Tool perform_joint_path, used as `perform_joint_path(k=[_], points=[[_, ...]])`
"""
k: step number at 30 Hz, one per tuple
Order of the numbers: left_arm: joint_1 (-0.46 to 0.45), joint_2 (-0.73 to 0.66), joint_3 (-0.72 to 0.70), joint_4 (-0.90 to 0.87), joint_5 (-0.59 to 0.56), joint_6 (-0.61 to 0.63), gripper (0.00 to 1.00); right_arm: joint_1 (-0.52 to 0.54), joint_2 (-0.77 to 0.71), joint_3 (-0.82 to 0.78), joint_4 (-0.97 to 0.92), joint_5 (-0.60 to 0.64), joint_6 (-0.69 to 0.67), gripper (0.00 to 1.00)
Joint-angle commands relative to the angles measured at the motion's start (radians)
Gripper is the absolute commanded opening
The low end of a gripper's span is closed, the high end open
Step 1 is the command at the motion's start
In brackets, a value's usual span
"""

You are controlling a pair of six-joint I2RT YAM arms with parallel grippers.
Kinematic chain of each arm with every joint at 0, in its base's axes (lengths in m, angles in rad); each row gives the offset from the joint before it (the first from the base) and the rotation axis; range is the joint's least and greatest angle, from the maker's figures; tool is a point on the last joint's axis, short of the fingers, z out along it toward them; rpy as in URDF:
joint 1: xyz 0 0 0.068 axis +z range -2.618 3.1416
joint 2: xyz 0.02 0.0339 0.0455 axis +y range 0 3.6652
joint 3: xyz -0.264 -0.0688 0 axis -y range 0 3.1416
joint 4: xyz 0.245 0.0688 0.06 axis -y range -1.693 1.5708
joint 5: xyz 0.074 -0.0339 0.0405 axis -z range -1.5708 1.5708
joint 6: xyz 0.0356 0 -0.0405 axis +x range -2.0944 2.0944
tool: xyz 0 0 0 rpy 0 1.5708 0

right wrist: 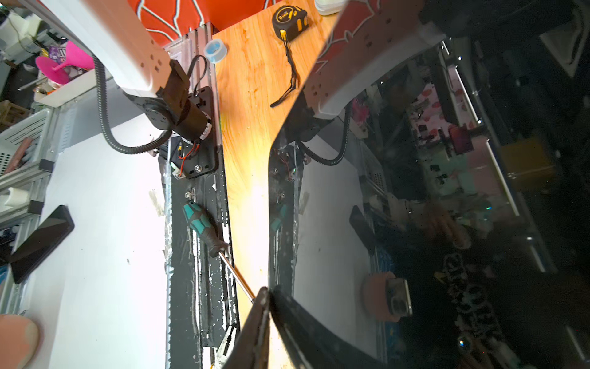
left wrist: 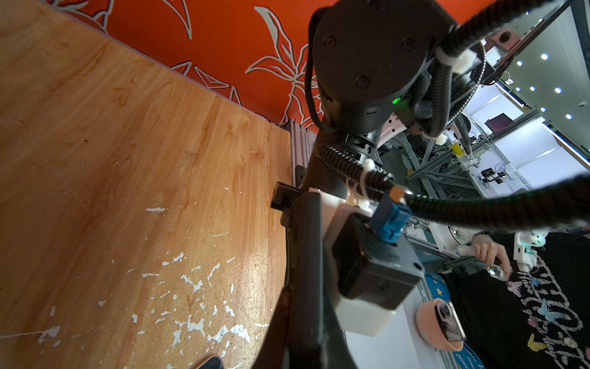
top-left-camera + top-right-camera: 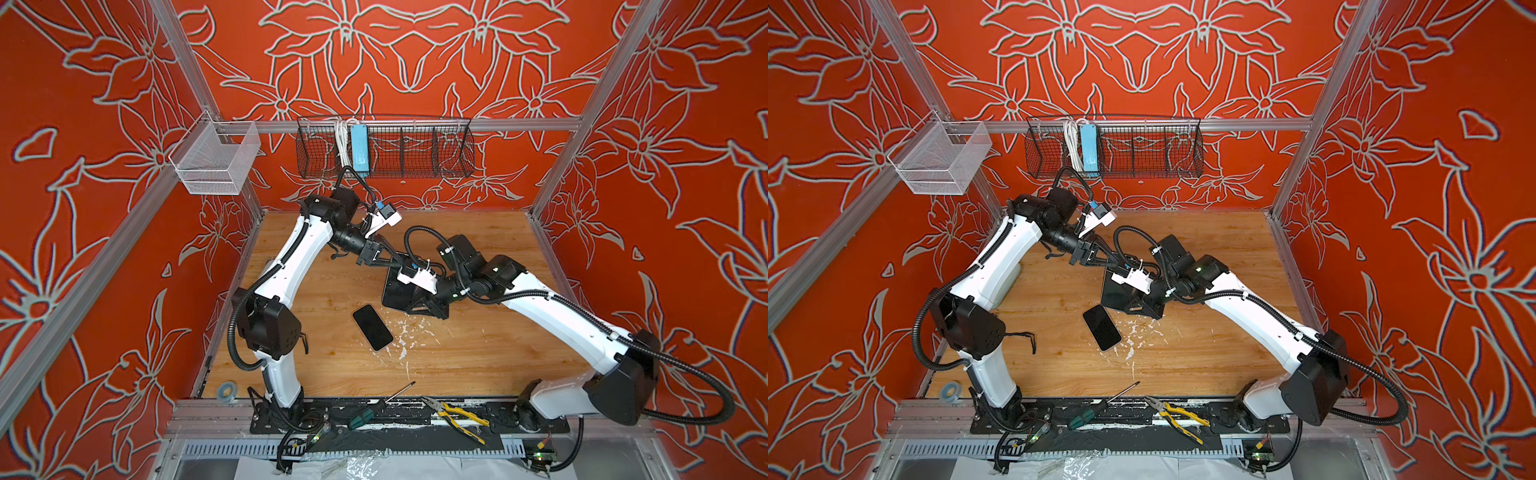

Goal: Take the phone out of the phone case
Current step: Remove the phone case from the phone.

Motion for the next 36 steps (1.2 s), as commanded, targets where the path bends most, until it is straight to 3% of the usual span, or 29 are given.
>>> perform_joint_path(k=[1,18,23,27,33,36], points=[[0.0,0.015,0.045,0.043,0.085,-0.028,0.0,0.051,-0.001,-0.022,0.05,0.036,-0.051,0.17],[0.001,0.025,0.051,0.033,0.098,-0.016,0.0,0.142,-0.027,-0.079,0.204,0.227,-0.047,0.17],[0.0,0.021,0.048,0.032,0.102,-0.013,0.0,0.145,-0.037,-0.094,0.235,0.227,-0.033,0.18],[0.001,0.018,0.048,0.029,0.107,-0.008,0.0,0.139,-0.033,-0.079,0.193,0.166,-0.031,0.21],[0.0,0.01,0.049,0.023,0.107,-0.006,0.0,0.096,-0.03,-0.058,0.158,0.031,0.007,0.39],[0.0,0.007,0.048,0.005,0.105,0.029,0.0,0.048,-0.049,-0.069,0.184,-0.039,0.039,0.43]])
